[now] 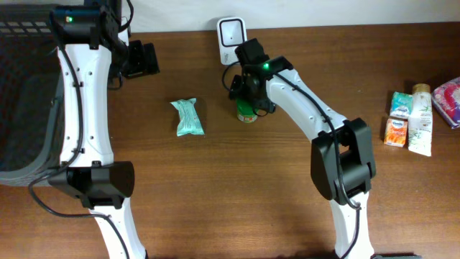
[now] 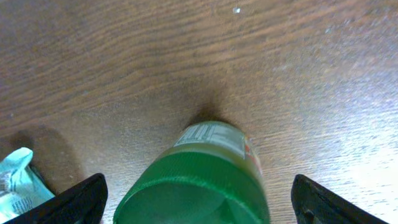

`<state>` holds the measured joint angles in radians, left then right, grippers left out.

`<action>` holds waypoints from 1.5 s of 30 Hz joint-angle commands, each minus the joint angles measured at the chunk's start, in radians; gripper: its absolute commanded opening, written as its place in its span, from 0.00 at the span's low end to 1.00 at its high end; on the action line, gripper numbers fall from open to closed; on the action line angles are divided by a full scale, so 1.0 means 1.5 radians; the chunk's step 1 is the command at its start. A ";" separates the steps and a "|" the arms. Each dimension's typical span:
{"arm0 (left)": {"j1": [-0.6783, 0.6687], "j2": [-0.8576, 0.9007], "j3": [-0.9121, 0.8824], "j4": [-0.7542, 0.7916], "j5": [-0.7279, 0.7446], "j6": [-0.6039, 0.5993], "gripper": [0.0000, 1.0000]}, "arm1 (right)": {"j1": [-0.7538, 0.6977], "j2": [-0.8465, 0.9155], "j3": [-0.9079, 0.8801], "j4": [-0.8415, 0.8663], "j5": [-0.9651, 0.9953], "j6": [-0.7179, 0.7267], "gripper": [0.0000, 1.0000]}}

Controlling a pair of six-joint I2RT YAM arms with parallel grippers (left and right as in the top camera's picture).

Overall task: Scan the item barcode
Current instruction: 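Lift the green-lidded jar and move it toward the scanner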

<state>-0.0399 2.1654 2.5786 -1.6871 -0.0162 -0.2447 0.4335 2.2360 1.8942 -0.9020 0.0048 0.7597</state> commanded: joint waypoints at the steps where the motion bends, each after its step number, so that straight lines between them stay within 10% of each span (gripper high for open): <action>1: -0.002 -0.011 0.004 -0.001 -0.004 0.008 0.99 | 0.024 0.008 -0.008 -0.004 0.010 0.013 0.88; 4: -0.002 -0.011 0.004 -0.001 -0.004 0.008 0.99 | 0.030 0.008 -0.028 -0.006 0.040 0.013 0.71; 14: -0.002 -0.011 0.004 -0.001 -0.004 0.008 0.99 | 0.027 -0.022 -0.027 -0.090 0.041 -0.332 0.78; 28: -0.002 -0.011 0.004 -0.001 -0.004 0.008 0.99 | 0.007 -0.011 0.001 0.002 0.024 0.018 0.88; 32: -0.002 -0.011 0.004 -0.001 -0.004 0.008 0.99 | 0.009 0.004 0.001 -0.019 0.021 0.022 0.87; 34: -0.002 -0.011 0.004 -0.001 -0.004 0.008 0.99 | 0.008 0.004 0.001 -0.029 0.022 0.021 0.71; 45: -0.002 -0.011 0.004 -0.001 -0.004 0.008 0.99 | 0.006 0.009 -0.026 -0.019 0.043 -0.090 0.79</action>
<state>-0.0399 2.1654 2.5790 -1.6871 -0.0158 -0.2451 0.4484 2.2379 1.8637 -0.9329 0.0490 0.6872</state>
